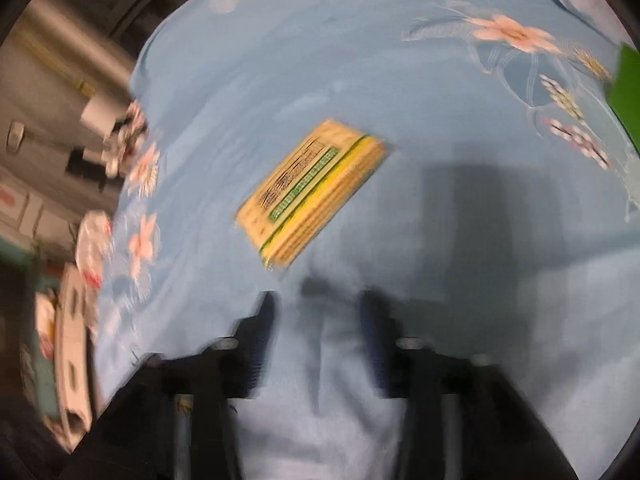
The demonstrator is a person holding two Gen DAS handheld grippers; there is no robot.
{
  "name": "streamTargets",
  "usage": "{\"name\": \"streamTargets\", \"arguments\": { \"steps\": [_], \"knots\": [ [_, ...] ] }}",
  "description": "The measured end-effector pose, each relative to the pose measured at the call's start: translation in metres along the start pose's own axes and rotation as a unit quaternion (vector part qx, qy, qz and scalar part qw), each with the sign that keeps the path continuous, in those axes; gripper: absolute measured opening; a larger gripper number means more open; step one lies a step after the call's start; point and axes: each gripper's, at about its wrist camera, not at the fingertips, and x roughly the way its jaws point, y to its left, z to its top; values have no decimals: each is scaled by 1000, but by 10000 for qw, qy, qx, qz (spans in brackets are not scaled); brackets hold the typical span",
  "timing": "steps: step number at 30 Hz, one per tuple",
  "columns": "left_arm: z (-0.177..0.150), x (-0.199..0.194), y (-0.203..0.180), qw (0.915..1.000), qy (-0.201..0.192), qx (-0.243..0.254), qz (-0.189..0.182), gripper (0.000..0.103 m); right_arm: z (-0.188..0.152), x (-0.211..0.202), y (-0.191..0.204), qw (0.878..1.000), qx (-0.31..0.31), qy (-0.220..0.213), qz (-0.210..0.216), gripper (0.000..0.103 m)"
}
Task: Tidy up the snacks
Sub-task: 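Grasp the soda-cracker pack with the right tool and slide it toward the left tool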
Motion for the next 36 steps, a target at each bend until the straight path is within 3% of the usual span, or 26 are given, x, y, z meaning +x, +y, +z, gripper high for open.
{"name": "streamTargets", "arguments": {
  "steps": [1, 5, 9, 11, 12, 14, 19, 26, 29, 32, 36],
  "knots": [
    [0, 2, -2, 10000, 39, -30, -16, 102, 7, -1, 7, 9996, -145, -185, -156, 93],
    [1, 6, -6, 9999, 140, 12, 28, 102, 32, 7, 52, 9839, -1656, -503, -446, 93],
    [5, 4, -2, 9999, 82, 46, 144, 102, 35, 38, 90, 9373, -3303, -100, -1110, 93],
    [9, 4, 1, 9998, 74, 33, 205, 102, 30, 54, 93, 9147, -3747, 31, -1515, 93],
    [10, 4, 2, 9997, 77, 38, 245, 102, 31, 63, 91, 9103, -3800, 131, -1633, 94],
    [11, 4, 5, 9994, 70, 34, 345, 102, 37, 70, 78, 9217, -3561, 293, -1507, 100],
    [10, 10, 6, 9986, 223, 137, 461, 102, 46, 70, 66, 9414, -3141, -27, -1230, 103],
    [6, 10, 3, 9964, 257, 509, 630, 102, 21, 44, 59, 9460, -3155, 76, -742, 102],
    [4, 14, 4, 9975, 472, 387, 360, 102, -11, 27, 53, 9437, -3221, 201, -723, 102],
    [0, 14, 3, 9974, 684, 208, -118, 102, -44, 3, 39, 9500, -2992, 248, -858, 102],
    [-3, 9, -2, 9972, 612, 267, -328, 103, -64, -24, 23, 9719, -2255, 269, -613, 101]
  ]
}}
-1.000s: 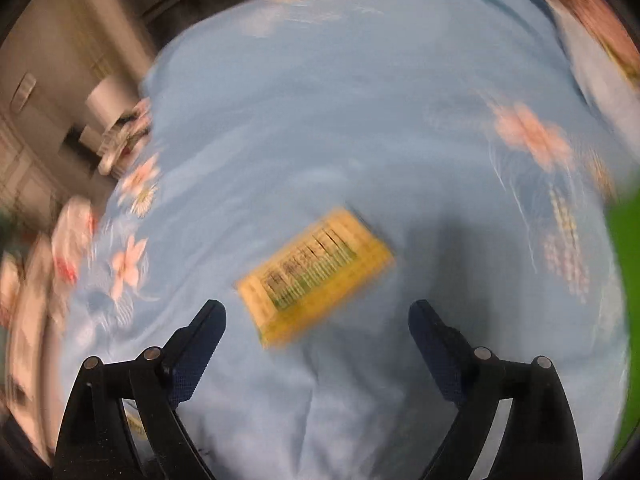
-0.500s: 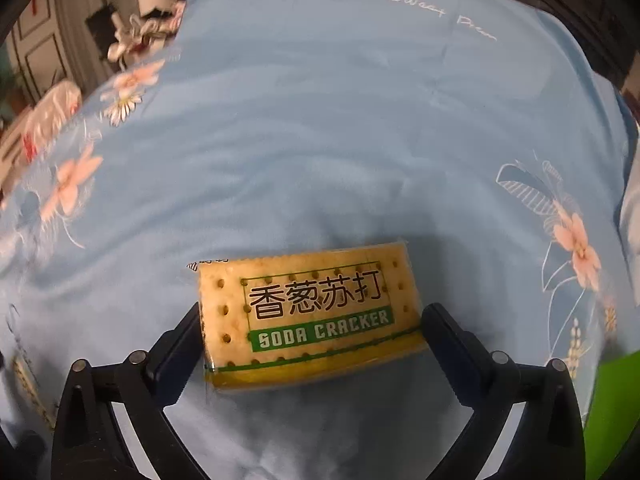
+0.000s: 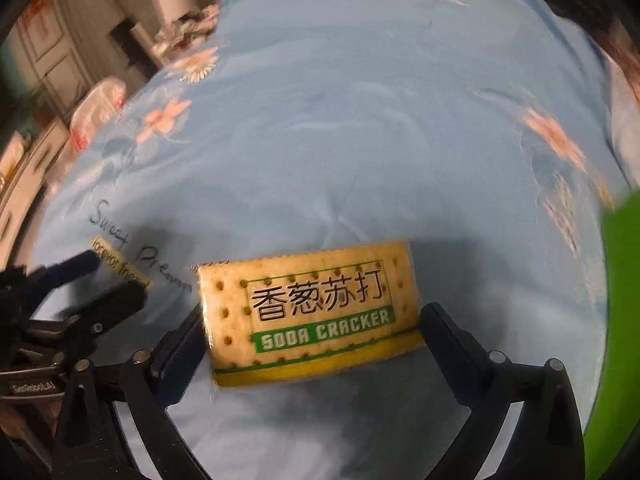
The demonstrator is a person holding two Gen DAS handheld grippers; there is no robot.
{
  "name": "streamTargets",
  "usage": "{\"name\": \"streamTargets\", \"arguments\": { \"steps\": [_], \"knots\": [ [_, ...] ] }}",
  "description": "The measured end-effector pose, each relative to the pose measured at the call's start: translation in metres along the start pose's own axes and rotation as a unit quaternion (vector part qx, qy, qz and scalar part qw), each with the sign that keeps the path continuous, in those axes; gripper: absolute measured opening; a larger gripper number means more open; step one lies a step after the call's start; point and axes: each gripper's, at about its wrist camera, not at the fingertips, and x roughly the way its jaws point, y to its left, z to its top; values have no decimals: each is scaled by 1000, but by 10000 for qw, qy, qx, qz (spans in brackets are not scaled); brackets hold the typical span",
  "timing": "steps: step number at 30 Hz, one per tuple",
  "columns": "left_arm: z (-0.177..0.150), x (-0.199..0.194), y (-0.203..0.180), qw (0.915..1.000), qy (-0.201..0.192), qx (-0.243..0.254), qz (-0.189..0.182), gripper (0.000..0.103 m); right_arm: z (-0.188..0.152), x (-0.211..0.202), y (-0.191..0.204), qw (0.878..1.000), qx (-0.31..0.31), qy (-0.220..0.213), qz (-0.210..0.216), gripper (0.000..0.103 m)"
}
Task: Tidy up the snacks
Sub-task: 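Grasp the soda-cracker pack with the right tool and slide it toward the left tool, then grasp the soda-cracker pack with the left tool while the right tool holds it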
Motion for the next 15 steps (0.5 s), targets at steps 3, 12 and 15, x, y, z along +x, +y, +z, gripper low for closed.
{"name": "streamTargets", "arguments": {
  "steps": [3, 12, 15],
  "knots": [
    [-3, 6, 0, 9999, 110, 0, 48, 103, -16, -12, -31, 9841, 1194, -129, 1310, 101],
    [-4, 14, -21, 9902, 499, -172, -1295, 102, -27, -5, -103, 9498, 2499, -386, 1842, 102],
    [-1, 25, -34, 9822, 636, -250, -1752, 102, -22, 5, -114, 9416, 2575, -419, 2128, 102]
  ]
}}
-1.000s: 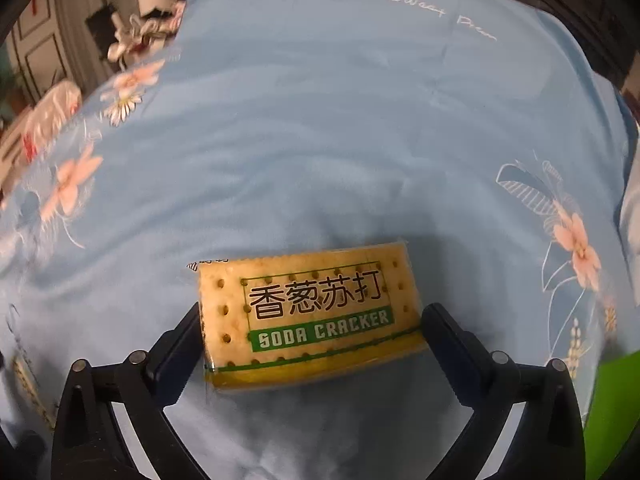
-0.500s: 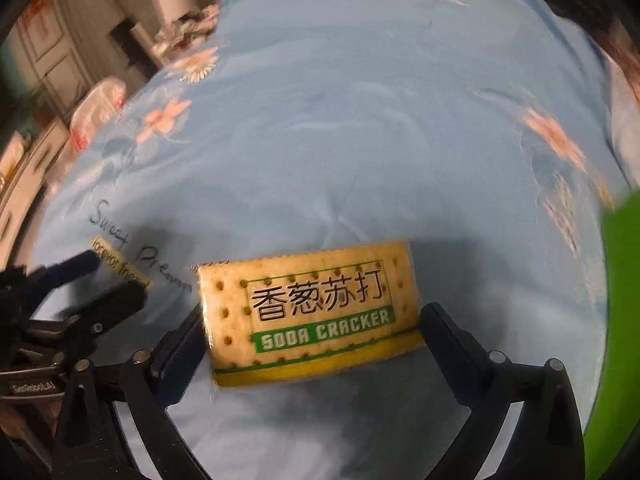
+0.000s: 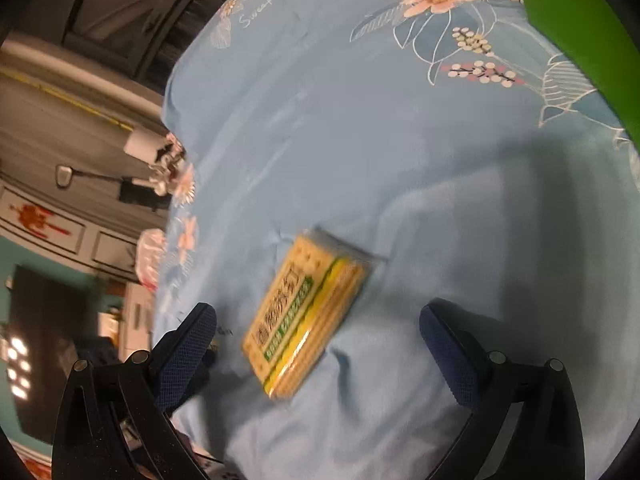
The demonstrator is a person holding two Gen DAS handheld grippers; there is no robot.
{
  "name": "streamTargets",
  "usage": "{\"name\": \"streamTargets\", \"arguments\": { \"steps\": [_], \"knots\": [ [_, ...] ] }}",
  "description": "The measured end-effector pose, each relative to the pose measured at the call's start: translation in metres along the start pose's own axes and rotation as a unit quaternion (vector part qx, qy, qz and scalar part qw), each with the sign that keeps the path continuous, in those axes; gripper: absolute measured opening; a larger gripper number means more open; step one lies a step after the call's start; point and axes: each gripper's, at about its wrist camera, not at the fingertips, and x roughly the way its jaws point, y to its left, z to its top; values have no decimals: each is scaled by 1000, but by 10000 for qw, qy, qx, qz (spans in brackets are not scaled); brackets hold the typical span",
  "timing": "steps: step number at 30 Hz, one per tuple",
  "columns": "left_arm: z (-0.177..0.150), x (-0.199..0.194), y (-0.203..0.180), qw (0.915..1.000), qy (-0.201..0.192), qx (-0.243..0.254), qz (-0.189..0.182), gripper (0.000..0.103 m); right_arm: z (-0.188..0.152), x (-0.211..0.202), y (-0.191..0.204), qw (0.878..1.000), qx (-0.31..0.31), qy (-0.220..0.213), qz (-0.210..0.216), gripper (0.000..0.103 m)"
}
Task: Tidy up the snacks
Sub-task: 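Grasp the soda-cracker pack with the left tool while the right tool holds it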
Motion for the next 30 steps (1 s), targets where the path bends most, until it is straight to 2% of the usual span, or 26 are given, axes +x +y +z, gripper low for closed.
{"name": "streamTargets", "arguments": {
  "steps": [2, 5, 9, 11, 14, 16, 18, 19, 20, 21, 22, 23, 24, 27, 30],
  "knots": [
    [2, 10, -6, 9996, 24, -114, -260, 102, 3, 2, -3, 9999, 19, 6, 159, 102],
    [2, 20, -17, 9993, -20, -42, -367, 102, 5, 1, -4, 9997, -37, 70, 239, 102],
    [0, 29, -32, 9996, -145, 137, -212, 100, 6, 2, -1, 9996, -128, 46, 267, 101],
    [-1, 30, -35, 9996, -186, 201, -72, 100, 8, 5, 2, 9995, -233, 44, 211, 98],
    [1, 29, -30, 9996, -217, 134, -101, 97, 9, 7, 6, 9993, -354, 4, 80, 93],
    [3, 27, -23, 9995, -282, -69, -155, 90, 9, 8, 8, 9992, -409, -36, 5, 87],
    [4, 27, -16, 9990, -251, -176, -327, 53, 9, 10, 10, 9988, -467, -63, -102, 82],
    [5, 29, -12, 9989, -213, -243, -338, 48, 8, 11, 12, 9985, -520, -78, -132, 77],
    [6, 30, -11, 9988, -204, -263, -352, 45, 8, 15, 13, 9984, -541, -32, -147, 75],
    [6, 30, -13, 9990, -179, -200, -362, 41, 7, 17, 14, 9982, -573, -36, -187, 67],
    [5, 31, -16, 9989, -138, -171, -424, 37, 6, 19, 16, 9978, -605, -29, -261, 52],
    [3, 32, -15, 9981, -26, -212, -570, 37, 6, 21, 16, 9977, -626, 38, -259, 42],
    [2, 32, -14, 9977, -81, -244, -623, 33, 5, 23, 14, 9980, -597, 74, -191, 37],
    [3, 32, -9, 9945, 152, -475, -918, 24, 4, 19, 5, 9990, -443, -90, 18, 31],
    [2, 26, -2, 9918, 207, -640, -1084, 17, 4, 16, -1, 9992, -321, -104, 208, 30]
  ]
}}
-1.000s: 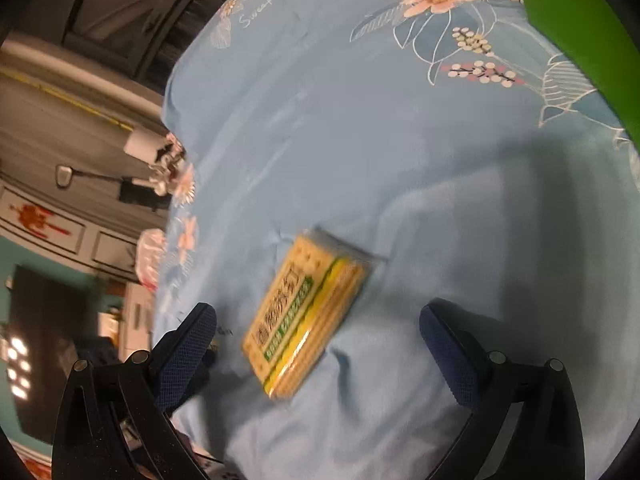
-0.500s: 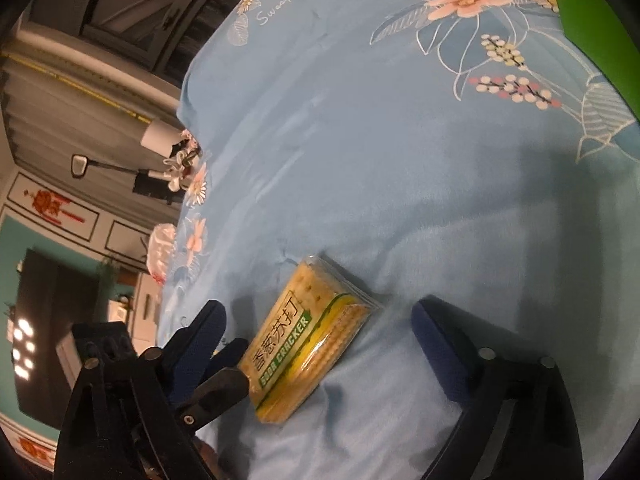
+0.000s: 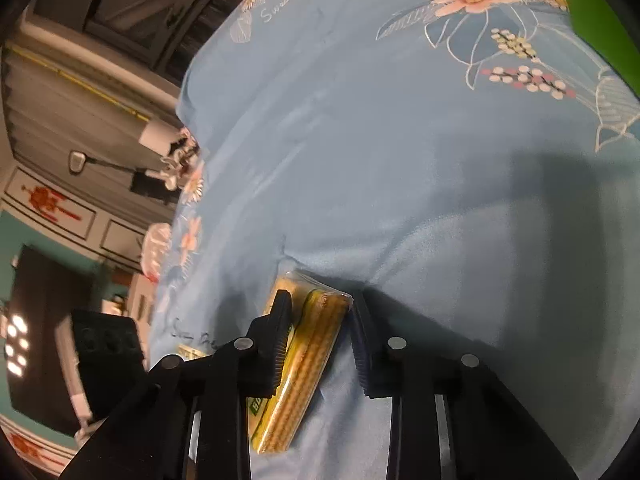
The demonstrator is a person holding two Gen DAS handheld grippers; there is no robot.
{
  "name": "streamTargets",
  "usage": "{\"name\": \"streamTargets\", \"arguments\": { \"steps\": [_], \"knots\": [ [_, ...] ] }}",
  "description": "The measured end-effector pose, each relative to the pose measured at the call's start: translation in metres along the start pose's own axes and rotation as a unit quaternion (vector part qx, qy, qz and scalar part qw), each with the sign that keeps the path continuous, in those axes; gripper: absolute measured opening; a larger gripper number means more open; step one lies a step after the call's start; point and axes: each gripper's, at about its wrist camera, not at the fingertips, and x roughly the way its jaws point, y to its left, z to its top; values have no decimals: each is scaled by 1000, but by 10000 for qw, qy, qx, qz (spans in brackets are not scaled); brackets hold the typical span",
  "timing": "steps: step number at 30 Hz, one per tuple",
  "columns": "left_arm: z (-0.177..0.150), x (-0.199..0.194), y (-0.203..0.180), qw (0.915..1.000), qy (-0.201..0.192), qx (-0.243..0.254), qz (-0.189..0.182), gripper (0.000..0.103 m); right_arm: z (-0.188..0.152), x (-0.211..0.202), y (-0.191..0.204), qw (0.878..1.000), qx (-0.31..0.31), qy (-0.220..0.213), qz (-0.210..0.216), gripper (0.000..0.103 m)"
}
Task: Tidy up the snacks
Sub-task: 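Grasp the soda-cracker pack with the left tool while the right tool holds it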
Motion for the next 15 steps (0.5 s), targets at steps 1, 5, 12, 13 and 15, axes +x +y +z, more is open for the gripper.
{"name": "streamTargets", "arguments": {
  "steps": [1, 5, 12, 13, 15],
  "knots": [
    [-1, -1, -2, 10000, 6, 18, 10, 17, -1, -1, 1, 10000, -24, -11, 19, 29],
    [-7, -6, -12, 9997, 58, 209, 68, 17, -1, -2, 11, 9999, -134, -50, -30, 28],
    [-7, -1, -7, 9997, 209, -49, -143, 16, -1, -4, 13, 9999, -57, -83, 83, 25],
    [-8, 1, -3, 9994, 264, -171, -170, 17, -2, 0, 11, 10000, -62, 22, -55, 26],
    [-8, 3, -1, 9988, 304, -262, -291, 23, -2, 3, 6, 9999, 10, 148, -15, 26]
  ]
}}
